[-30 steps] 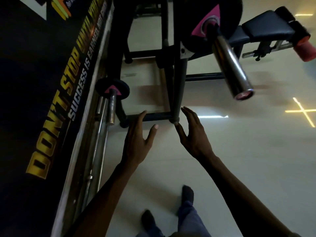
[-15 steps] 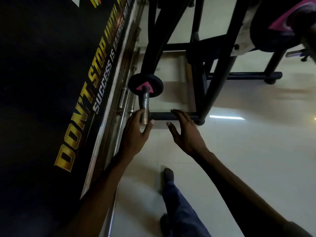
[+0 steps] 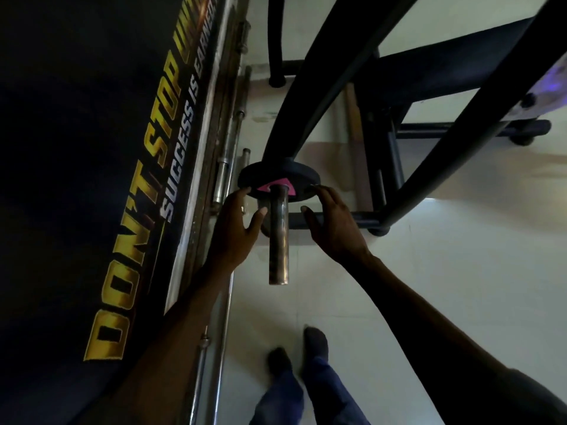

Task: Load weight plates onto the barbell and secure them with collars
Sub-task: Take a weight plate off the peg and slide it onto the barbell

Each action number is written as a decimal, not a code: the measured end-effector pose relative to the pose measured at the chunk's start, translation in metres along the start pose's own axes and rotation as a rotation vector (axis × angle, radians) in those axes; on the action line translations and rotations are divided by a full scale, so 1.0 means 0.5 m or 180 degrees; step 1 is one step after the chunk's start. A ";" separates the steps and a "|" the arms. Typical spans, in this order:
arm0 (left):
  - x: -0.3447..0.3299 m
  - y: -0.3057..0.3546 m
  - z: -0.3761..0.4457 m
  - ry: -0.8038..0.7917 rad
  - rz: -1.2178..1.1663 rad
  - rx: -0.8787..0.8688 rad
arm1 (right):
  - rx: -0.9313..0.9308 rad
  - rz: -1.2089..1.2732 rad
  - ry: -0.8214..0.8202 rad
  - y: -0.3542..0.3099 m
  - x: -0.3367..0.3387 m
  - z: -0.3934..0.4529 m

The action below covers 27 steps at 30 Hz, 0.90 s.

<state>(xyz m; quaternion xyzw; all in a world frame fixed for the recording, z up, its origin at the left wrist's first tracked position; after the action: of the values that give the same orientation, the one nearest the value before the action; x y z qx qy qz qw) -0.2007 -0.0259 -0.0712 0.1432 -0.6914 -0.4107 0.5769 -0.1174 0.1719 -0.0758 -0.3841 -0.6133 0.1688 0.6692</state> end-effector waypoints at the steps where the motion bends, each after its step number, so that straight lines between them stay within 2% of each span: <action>1: -0.004 -0.009 0.028 -0.0013 -0.0001 -0.0059 | 0.0023 0.0004 0.0038 0.002 -0.009 0.023; 9: -0.037 -0.094 0.182 -0.0308 0.0175 -0.0233 | -0.0019 -0.0175 0.0047 0.051 -0.057 0.164; 16: -0.039 -0.139 0.261 -0.0479 0.0249 -0.0421 | -0.0136 0.0108 0.0019 0.063 -0.070 0.208; 21: -0.050 -0.143 0.239 -0.0387 0.0303 -0.0419 | -0.0021 0.0117 -0.0016 0.056 -0.069 0.186; 27: -0.051 -0.153 0.122 -0.0415 0.0196 -0.0172 | 0.0148 0.0118 -0.0046 0.059 -0.082 0.105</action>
<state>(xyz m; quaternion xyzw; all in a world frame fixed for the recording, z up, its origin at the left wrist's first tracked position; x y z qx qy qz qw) -0.2703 -0.0320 -0.1444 0.0792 -0.7203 -0.4197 0.5466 -0.1681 0.1785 -0.1277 -0.3786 -0.6068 0.1982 0.6702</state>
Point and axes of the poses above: each hand's wrist, its own z-axis towards the middle knuckle, its own x-axis out of the back of the hand, y = z × x, the point moved 5 cm from there along z, towards the middle knuckle, and after that the axes turned 1 degree about -z, right-handed, at the moved point
